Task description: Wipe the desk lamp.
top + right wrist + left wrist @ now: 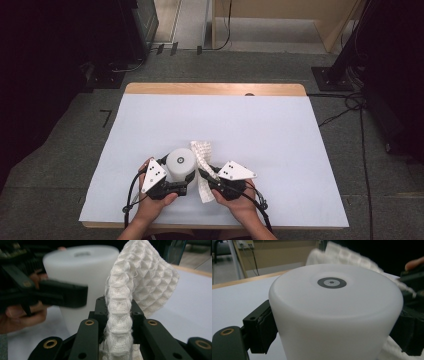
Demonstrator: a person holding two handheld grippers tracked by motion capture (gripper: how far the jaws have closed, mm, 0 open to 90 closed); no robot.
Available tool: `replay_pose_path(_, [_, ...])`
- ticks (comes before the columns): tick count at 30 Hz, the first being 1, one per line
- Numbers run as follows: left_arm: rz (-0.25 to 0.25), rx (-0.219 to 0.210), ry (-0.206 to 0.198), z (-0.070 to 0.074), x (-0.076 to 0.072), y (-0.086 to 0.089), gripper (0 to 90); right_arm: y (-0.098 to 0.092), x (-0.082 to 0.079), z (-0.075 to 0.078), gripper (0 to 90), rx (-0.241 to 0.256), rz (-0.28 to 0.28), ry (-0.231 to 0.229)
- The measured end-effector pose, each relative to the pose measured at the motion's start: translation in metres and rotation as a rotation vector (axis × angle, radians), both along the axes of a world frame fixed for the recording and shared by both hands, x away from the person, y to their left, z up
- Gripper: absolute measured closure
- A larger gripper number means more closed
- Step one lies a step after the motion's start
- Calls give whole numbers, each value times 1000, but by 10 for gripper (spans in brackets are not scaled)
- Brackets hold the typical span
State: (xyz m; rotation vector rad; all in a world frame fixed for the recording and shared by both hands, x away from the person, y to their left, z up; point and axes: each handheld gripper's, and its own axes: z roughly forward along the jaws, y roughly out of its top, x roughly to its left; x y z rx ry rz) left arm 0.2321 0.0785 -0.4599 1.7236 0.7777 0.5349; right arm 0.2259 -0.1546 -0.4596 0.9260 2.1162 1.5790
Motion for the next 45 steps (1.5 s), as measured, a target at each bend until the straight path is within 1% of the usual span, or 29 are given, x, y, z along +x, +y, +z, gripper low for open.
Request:
replay_pose_path(1, [-2, 3, -4, -1, 0, -1, 87, -2, 0, 3, 753, 5, -3, -16])
replay_pose_path(3, [2, 18, -15, -3, 1, -2, 87, -4, 1, 4, 753, 3, -7, -21])
replay_pose_path(5, [20, 36, -12, -8, 4, -1, 86, -8, 4, 0, 753, -2, -37, -5])
replay_pose_path(7, [27, 46, -12, -11, 5, 0, 86, -10, 5, -2, 753, -1, -47, 6])
replay_pose_path(9, [19, 36, -20, -13, 5, 2, 86, -12, 7, -5, 753, 0, -72, 17])
replay_pose_path(11, [15, 49, -28, -13, 5, 2, 85, -14, 9, -6, 753, -3, -84, 15])
replay_pose_path(12, [27, 43, -36, -14, 3, 1, 84, -15, 9, -6, 753, -1, -86, 18])
replay_pose_path(13, [60, 43, -47, -14, 1, 0, 76, -16, 9, -6, 753, -1, -90, 14])
replay_pose_path(14, [120, 43, -53, -13, -3, -4, 22, -17, 10, -7, 752, -2, -98, 14])
replay_pose_path(15, [120, 43, -53, -13, -3, -4, 13, -17, 10, -7, 752, -2, -98, 14])
replay_pose_path(16, [162, 50, -60, -13, -6, -8, 12, -19, 11, -8, 750, -3, -106, 16])
replay_pose_path(17, [204, 77, -68, -13, -10, -15, 12, -19, 11, -9, 749, -4, -110, 17])
replay_pose_path(18, [223, 98, -64, -13, -12, -19, 12, -19, 12, -9, 748, -5, -112, 19])
replay_pose_path(19, [223, 98, -64, -13, -12, -19, 12, -19, 12, -9, 748, -5, -112, 19])
replay_pose_path(22, [284, 124, -49, -14, -12, -27, 33, -16, 12, -15, 746, -8, -116, 47])
replay_pose_path(23, [286, 122, -38, -14, -11, -28, 33, -16, 12, -15, 746, -8, -116, 47])
replay_pose_path(24, [273, 106, -29, -13, -11, -27, 75, -12, 12, -17, 745, -22, -101, 54])
replay_pose_path(26, [236, 82, -20, -11, -11, -23, 83, -7, 11, -20, 744, -37, -75, 69])
replay_pose_path(28, [224, 75, -14, -10, -9, -20, 85, -4, 10, -21, 744, -43, -61, 74])
replay_pose_path(29, [217, 52, -8, -8, -8, -17, 86, -1, 9, -22, 744, -51, -51, 81])
replay_pose_path(30, [183, 15, -6, -4, -5, -10, 86, 4, 7, -25, 744, -68, -30, 88])
replay_pose_path(31, [183, 15, -6, -4, -5, -10, 86, 4, 7, -25, 744, -68, -30, 88])
replay_pose_path(32, [153, -7, -25, 1, -5, -4, 87, 8, 6, -26, 744, -79, -21, 81])
replay_pose_path(34, [139, -1, -39, 2, -5, -2, 87, 10, 5, -25, 745, -78, -20, 79])
replay_pose_path(38, [70, -13, -25, 1, -3, -1, 87, 8, 2, -16, 745, -48, -23, 40])
replay_pose_path(39, [50, -3, -20, 0, -3, -3, 87, 6, 1, -11, 745, -32, -25, 23])
replay_pose_path(42, [25, 20, -26, -2, -5, -8, 87, -2, -5, 7, 745, 21, -41, -54])
replay_pose_path(44, [17, 14, -32, 0, -6, -9, 87, -4, -5, 9, 745, 24, -41, -66])
replay_pose_path(45, [13, 15, -39, 1, -6, -8, 87, -4, -4, 7, 745, 19, -37, -46])
